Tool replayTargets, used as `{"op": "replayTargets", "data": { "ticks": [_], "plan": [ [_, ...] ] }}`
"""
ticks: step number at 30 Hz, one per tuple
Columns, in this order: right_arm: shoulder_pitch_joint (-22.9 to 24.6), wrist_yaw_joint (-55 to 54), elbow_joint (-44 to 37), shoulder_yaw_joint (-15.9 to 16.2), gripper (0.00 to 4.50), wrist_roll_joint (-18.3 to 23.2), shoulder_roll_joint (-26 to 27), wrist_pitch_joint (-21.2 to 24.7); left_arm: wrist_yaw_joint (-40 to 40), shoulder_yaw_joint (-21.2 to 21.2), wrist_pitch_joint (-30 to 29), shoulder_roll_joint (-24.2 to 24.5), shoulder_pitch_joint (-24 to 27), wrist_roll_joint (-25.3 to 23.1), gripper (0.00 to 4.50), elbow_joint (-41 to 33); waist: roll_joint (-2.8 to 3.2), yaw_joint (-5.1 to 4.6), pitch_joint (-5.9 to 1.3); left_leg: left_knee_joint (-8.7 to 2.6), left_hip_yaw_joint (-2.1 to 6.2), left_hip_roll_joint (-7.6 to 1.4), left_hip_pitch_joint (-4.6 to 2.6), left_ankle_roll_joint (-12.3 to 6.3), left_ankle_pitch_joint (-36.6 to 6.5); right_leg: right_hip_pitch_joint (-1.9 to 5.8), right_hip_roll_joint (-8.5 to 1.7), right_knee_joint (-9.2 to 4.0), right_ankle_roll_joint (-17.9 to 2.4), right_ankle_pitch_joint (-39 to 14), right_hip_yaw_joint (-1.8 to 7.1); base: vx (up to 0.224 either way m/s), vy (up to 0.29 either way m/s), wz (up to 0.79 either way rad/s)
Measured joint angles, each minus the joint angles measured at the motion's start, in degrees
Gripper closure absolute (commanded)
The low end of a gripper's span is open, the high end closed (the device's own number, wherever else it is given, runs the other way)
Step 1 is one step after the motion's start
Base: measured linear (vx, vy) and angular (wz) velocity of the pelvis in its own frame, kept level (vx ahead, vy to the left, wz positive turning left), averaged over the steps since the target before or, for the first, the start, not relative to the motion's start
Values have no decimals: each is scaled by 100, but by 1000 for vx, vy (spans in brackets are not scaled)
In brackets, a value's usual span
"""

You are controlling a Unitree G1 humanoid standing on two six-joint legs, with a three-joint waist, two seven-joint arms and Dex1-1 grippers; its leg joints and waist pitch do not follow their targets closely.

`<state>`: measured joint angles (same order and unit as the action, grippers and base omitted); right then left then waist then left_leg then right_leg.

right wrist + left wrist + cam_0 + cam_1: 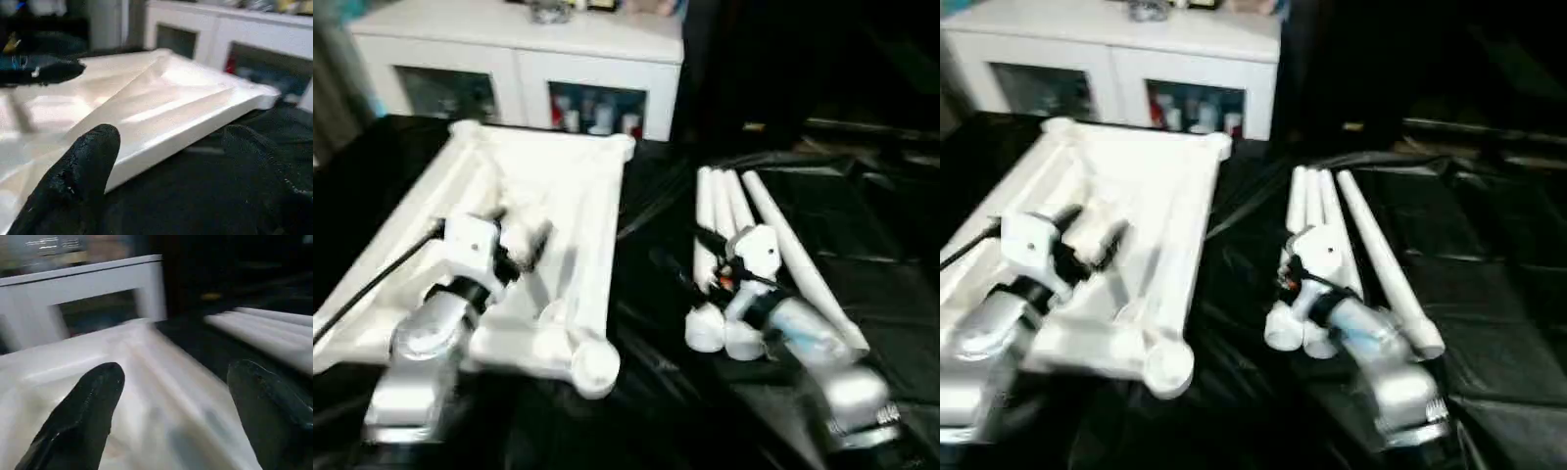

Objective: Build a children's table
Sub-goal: Move to table, then move table base

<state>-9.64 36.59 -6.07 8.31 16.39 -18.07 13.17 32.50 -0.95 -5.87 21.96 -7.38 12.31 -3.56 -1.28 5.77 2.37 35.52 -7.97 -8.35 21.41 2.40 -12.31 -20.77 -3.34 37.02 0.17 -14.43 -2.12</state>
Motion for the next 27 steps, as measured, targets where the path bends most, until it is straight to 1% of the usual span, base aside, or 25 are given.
{"op": "replayTargets", "data": {
  "ticks": [1,2,3,5,7,9,11,12,13,15,17,19,21,23,25,27],
  "plan": [
    [-41,98,-3,6,75,7,-32,18,190,47,-10,82,1,56,62,-9,-3,-2,9,-11,-46,-30,-16,5,3,6,-2,-2,6,-3,-1,-67,-41,8],
    [-137,249,-3,34,75,28,-91,57,497,128,-69,269,4,161,62,-25,-5,-15,16,-11,-60,-46,-25,16,11,6,-2,2,6,-3,-7,-64,-24,-2],
    [-249,406,-23,41,75,88,-194,94,852,225,-165,513,11,217,62,-73,-5,-29,17,-13,-67,-61,-30,27,17,3,-2,-1,4,-1,-20,-56,-9,-11],
    [-412,680,-38,79,75,161,-387,168,1372,346,-341,870,15,325,62,-132,-7,-45,18,-15,-67,-65,-36,36,23,0,-2,0,6,25,-24,-28,-5,-5],
    [-500,966,-40,130,75,198,-562,200,1844,472,-496,1134,15,383,62,-190,0,-50,22,-20,-75,-65,-39,37,23,-4,-2,2,-1,36,-19,0,0,0],
    [-607,1321,-37,349,75,196,-794,245,2366,740,-697,1552,16,382,90,-255,5,-61,25,-23,-79,-71,-38,38,24,-11,0,3,-19,54,-20,0,0,0],
    [-671,1568,0,422,75,179,-897,258,2729,915,-941,1869,23,382,98,-337,9,-66,28,-24,-86,-77,-37,40,25,-17,1,5,-36,64,-21,0,0,0],
    [-688,1630,7,433,75,170,-929,264,2818,952,-1027,1952,27,382,101,-369,12,-70,29,-25,-90,-77,-37,40,25,-20,1,5,-37,64,-19,0,0,0],
    [-731,1755,29,469,75,134,-978,295,3049,1077,-1199,2219,48,380,110,-465,17,-71,32,-26,-95,-84,-35,42,27,-22,3,1,-36,61,-20,0,0,0],
    [-824,1885,58,495,75,132,-1052,362,3307,1202,-1361,2531,99,347,137,-562,32,-77,42,-26,-105,-87,-31,43,28,-27,4,-2,-40,52,-16,0,0,0],
    [-838,1939,59,507,75,133,-1153,429,3359,1236,-1392,2642,109,200,145,-576,39,-74,46,-26,-112,-89,-29,42,28,-28,4,-7,-42,44,-13,0,0,0],
    [-837,2026,53,543,75,150,-1179,490,3310,1245,-1390,2644,102,23,174,-487,40,-67,47,-26,-118,-94,-26,41,28,-28,4,-12,-48,34,-15,0,0,0],
    [-811,2143,9,613,75,178,-1207,567,3299,1293,-1417,2696,93,-67,183,-435,38,-72,49,-26,-122,-97,-25,40,28,-29,4,-14,-53,27,-15,0,0,0],
    [-794,2236,-53,677,75,198,-1242,666,3298,1329,-1520,2760,82,-80,192,-438,38,-76,50,-29,-125,-98,-26,39,27,-29,5,-18,-54,26,-14,0,0,0],
    [-758,2298,-88,750,75,198,-1250,684,3271,1329,-1651,2807,71,-84,216,-439,35,-76,51,-36,-133,-102,-29,39,27,-29,5,-20,-54,26,-15,0,0,0],
    [-680,2331,-92,800,75,193,-1250,684,3221,1329,-1725,2829,70,-135,230,-439,35,-76,52,-41,-157,-116,-33,40,28,-29,5,-21,-54,26,-14,0,0,0]
  ]
}}
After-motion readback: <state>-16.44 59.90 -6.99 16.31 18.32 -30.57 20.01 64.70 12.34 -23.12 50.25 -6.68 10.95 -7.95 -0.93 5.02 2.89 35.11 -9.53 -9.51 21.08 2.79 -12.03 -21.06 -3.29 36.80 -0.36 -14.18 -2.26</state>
